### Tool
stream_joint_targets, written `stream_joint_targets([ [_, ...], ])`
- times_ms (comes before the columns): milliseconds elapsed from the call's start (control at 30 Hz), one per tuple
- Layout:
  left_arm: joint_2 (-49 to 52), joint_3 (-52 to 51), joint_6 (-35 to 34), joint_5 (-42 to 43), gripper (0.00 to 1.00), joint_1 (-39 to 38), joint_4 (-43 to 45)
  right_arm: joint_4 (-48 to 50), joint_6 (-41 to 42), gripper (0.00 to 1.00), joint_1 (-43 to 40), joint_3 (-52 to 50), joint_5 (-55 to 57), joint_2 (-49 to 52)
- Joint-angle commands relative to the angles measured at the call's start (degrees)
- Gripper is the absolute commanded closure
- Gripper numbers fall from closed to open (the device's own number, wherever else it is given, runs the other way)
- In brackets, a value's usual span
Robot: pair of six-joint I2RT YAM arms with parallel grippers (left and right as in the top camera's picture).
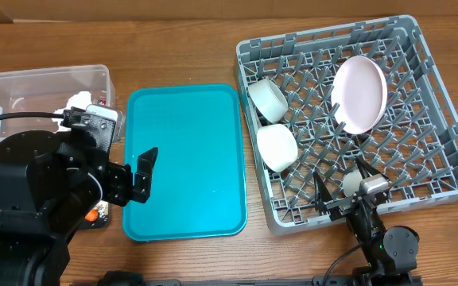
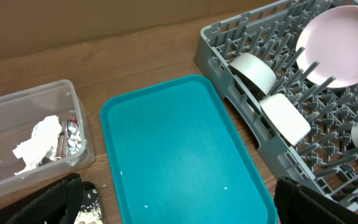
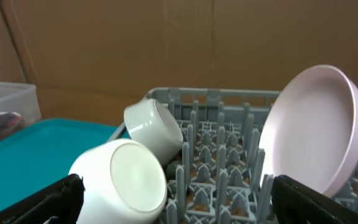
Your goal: Sort waste into correct bins and load items into the dishwasher rack
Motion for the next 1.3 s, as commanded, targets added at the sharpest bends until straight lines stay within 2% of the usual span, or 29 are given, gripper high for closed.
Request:
stream_joint_targets([
  [0, -0.09, 0.44, -0.76, 0.22, 0.0, -0.52, 0.04, 0.7, -0.04, 0.0, 0.31, -0.94, 0.37, -0.63],
  [733, -0.07, 0.35, -0.74, 0.11, 0.0, -0.5, 0.02, 0.7, -0.04, 0.0, 0.31, -0.94, 0.33, -0.61],
  [833, -0.81, -0.39, 1.09, -3.85, 0.0, -0.5, -0.22, 0.7, -0.02, 0.0, 0.31, -0.94, 0.33, -0.61],
  [900, -2.69, -2.67, 1.25, -6.69, 0.0, -0.5, 2.86, 0.7, -0.02, 0.0, 0.31, -0.94, 0.33, -0.61],
  [1000, -8.15, -11.3, 1.62, -7.15, 0.0, -0.35, 12.9, 0.7, -0.04, 0.0, 0.31, -0.94, 0.33, -0.61],
  [1033, -12.83, -19.34, 1.6, -6.69, 0.0, -0.35, 21.14, 0.7, -0.02, 0.0, 0.31, -0.94, 0.33, -0.61],
  [1267, -31.71, -45.68, -1.64, -6.67, 0.0, 0.2, 41.72, 0.7, -0.04, 0.0, 0.31, -0.94, 0.33, -0.61],
])
